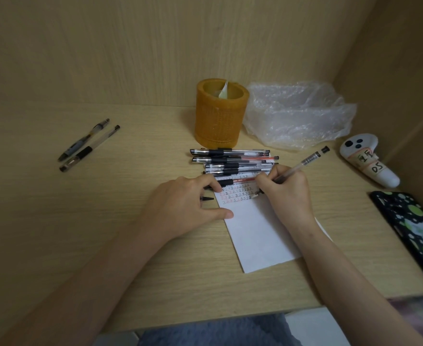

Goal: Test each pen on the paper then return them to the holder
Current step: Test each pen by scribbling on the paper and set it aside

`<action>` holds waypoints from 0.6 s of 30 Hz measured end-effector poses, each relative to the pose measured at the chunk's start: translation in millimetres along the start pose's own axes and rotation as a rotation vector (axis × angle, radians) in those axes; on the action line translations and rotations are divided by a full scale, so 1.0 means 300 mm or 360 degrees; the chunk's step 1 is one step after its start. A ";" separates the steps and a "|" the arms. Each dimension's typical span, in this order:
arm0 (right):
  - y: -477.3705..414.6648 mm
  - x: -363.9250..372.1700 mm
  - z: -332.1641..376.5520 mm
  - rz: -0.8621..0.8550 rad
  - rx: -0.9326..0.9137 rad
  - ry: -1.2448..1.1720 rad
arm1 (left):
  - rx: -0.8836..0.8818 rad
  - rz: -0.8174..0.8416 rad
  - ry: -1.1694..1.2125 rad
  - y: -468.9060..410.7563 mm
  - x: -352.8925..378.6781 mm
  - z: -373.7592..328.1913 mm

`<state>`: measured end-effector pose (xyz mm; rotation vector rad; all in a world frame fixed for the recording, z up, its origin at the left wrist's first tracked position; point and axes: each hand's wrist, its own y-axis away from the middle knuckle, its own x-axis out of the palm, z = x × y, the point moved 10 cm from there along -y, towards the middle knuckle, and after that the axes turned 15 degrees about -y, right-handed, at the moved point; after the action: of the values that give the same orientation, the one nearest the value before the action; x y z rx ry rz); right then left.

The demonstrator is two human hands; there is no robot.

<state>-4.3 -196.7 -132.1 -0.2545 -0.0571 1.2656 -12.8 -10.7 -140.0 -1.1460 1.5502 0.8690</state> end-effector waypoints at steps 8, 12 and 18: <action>-0.003 -0.007 -0.006 -0.0014 0.0001 -0.0035 | 0.0009 -0.0007 -0.0012 0.003 -0.006 -0.006; -0.010 -0.013 -0.013 -0.0041 0.0011 -0.0075 | 0.0017 -0.0023 -0.0010 0.002 -0.008 -0.005; -0.013 -0.029 0.029 -0.0063 -0.0030 -0.0550 | 0.0089 -0.0172 0.0161 0.006 -0.040 -0.016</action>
<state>-5.0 -204.7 -122.1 -0.0484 -0.3686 1.2586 -15.2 -11.5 -127.0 -1.2370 1.5689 0.7009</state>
